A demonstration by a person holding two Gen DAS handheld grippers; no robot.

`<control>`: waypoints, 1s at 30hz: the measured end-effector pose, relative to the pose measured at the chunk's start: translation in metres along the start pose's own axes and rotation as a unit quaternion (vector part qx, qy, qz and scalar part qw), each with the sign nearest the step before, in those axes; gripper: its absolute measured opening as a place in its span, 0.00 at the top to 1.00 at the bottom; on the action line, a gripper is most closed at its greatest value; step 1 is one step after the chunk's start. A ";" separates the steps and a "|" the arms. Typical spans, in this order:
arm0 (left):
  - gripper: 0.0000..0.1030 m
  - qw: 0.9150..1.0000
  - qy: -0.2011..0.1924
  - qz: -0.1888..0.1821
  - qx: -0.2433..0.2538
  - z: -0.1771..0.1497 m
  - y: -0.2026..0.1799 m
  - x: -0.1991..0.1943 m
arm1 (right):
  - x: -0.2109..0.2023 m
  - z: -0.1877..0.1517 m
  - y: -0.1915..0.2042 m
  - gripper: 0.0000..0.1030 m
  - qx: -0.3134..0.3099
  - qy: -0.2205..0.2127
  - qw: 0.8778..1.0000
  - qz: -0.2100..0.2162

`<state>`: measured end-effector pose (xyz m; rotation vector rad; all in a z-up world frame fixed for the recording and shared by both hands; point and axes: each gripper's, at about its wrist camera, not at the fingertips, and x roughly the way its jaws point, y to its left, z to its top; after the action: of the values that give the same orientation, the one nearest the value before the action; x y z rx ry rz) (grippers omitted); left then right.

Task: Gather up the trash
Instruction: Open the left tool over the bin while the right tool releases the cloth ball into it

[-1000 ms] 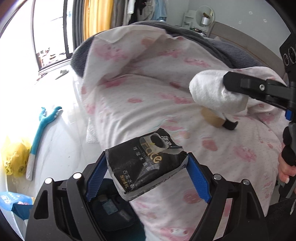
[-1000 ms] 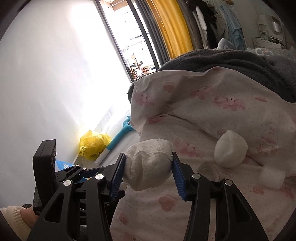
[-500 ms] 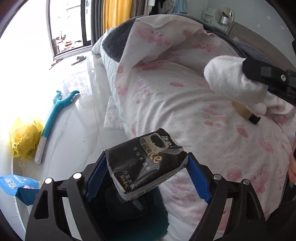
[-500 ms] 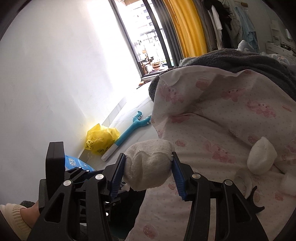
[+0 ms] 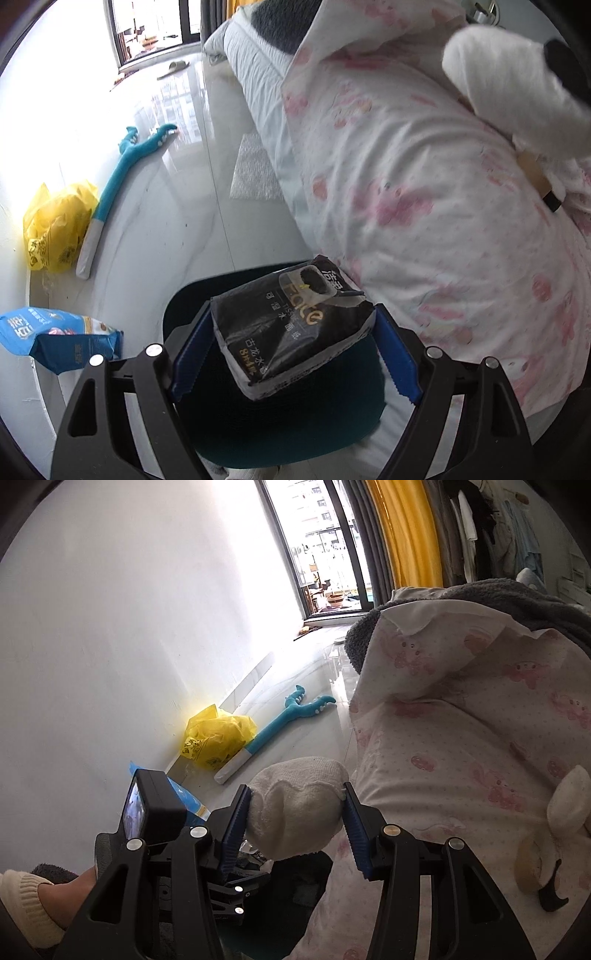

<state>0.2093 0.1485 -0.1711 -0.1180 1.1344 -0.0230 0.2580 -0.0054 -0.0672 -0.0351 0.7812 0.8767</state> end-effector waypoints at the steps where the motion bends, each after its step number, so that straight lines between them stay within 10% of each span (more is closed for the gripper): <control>1: 0.18 1.000 0.005 -0.003 -0.002 -0.002 0.003 0.002 | 0.002 0.000 0.003 0.51 -0.002 0.002 1.000 0.001; 13: 0.09 0.999 0.043 -0.001 -0.021 -0.025 0.039 0.009 | 0.037 -0.002 0.031 0.51 -0.017 0.029 0.999 0.012; 30: 0.09 0.993 -0.089 -0.001 -0.072 -0.031 0.102 -0.064 | 0.098 -0.022 0.050 0.51 -0.011 0.099 0.995 0.013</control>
<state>0.1494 0.2520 -0.1371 -0.2447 0.9562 0.0658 0.2470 0.0863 -0.1308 -0.1327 0.9601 0.9159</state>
